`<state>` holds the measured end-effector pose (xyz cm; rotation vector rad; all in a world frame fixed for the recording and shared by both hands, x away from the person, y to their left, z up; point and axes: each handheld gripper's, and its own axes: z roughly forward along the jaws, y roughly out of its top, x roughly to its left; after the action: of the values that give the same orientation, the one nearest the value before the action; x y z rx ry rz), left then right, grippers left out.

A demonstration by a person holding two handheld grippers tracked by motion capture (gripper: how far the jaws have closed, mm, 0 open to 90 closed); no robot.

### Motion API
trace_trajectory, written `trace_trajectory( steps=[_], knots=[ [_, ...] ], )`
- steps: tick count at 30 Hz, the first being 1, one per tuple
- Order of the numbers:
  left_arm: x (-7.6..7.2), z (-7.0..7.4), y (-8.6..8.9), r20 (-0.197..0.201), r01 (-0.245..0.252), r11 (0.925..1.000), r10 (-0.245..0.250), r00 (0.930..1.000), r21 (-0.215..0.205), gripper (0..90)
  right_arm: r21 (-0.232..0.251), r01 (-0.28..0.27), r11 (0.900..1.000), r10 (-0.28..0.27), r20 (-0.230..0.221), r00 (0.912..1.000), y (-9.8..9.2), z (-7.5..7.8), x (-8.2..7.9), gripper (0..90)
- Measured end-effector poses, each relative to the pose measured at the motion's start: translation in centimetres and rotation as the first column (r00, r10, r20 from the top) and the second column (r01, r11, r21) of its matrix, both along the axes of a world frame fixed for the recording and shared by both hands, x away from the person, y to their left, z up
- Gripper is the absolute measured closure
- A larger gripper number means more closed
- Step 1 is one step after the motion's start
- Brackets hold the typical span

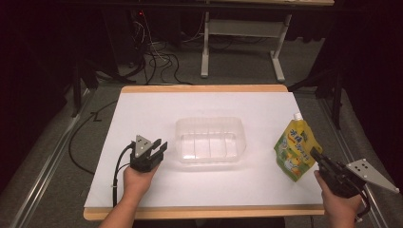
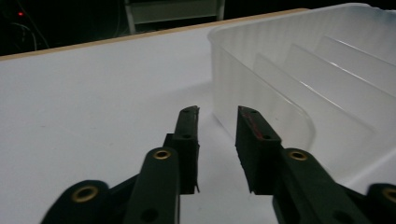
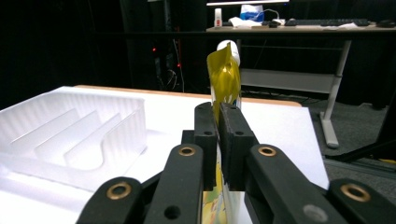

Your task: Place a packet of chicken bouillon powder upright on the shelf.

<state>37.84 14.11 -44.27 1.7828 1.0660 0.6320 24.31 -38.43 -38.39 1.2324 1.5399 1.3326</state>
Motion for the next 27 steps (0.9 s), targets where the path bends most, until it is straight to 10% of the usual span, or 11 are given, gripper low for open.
trace_trajectory(
  steps=[11,27],
  knots=[
    [3.6,-1.5,-2.7,-0.061,0.011,0.9998,-0.01,0.9981,0.018,90.0,-0.046,0.004,0.999,-0.01,-0.136,0.9907,1.2,-2.6,0.9,68.3],
    [3.5,-2.1,-6.2,-0.063,0.101,0.9939,-0.099,0.9931,0.043,89.9,-0.017,0.019,1.0,-0.022,-0.201,0.9793,0.3,-4.1,2.0,89.4]
  ],
)
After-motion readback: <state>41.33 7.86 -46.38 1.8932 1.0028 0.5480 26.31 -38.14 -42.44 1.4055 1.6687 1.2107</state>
